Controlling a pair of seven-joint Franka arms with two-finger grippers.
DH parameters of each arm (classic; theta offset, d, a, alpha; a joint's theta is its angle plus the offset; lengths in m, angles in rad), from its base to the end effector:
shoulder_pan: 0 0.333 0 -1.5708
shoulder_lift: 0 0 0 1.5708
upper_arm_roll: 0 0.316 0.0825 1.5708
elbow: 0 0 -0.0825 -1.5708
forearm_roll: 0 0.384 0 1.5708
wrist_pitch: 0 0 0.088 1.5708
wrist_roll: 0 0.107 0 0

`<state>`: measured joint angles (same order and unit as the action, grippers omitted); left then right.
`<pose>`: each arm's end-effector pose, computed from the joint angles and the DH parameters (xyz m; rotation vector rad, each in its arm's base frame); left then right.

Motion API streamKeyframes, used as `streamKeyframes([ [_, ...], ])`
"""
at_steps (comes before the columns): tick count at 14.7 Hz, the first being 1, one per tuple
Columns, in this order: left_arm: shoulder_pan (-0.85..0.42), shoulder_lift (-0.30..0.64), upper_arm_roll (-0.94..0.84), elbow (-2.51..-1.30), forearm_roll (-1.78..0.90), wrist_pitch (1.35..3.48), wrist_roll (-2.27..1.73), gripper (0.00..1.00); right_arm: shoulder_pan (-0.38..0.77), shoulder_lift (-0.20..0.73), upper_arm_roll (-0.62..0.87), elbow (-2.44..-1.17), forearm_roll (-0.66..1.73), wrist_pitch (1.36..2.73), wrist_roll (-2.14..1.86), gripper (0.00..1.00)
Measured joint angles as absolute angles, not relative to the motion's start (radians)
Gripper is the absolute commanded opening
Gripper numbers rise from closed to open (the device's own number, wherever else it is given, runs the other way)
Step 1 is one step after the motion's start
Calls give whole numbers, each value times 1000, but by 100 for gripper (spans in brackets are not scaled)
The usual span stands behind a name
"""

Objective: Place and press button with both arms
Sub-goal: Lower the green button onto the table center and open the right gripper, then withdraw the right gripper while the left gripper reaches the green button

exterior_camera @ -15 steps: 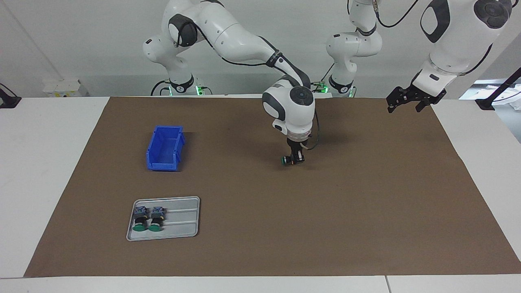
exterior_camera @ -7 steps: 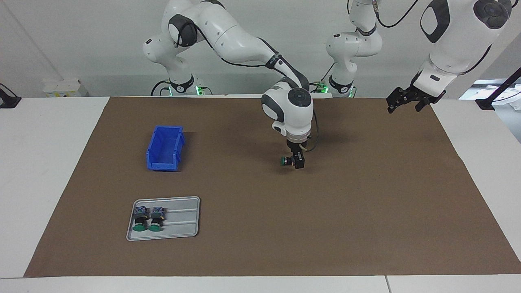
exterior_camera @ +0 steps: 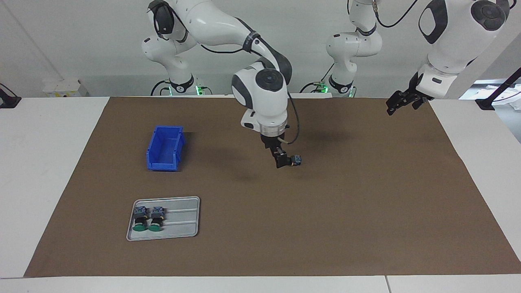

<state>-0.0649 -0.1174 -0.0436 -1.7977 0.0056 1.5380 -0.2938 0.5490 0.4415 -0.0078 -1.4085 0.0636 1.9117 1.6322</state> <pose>0.5046 -0.0554 0.5781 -3.0820 -0.2871 0.2130 0.5937 0.3632 0.4557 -2.6012 1.6120 0.0336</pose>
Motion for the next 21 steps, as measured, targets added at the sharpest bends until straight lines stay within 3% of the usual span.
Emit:
streamKeyframes([
  [11, -367, -89, -60, -1945, -3, 1701, -1165, 98, 82, 149, -12, -1458, 63, 1504, 406, 98],
  [17, -470, 43, -62, -1953, -33, 1898, -1601, 97, 45, -58, -48, -1660, -15, 1492, 50, 98],
  [21, -510, 121, -62, -1954, -39, 2024, -1765, 97, 33, -108, -110, -1705, -23, 1492, 30, 98],
])
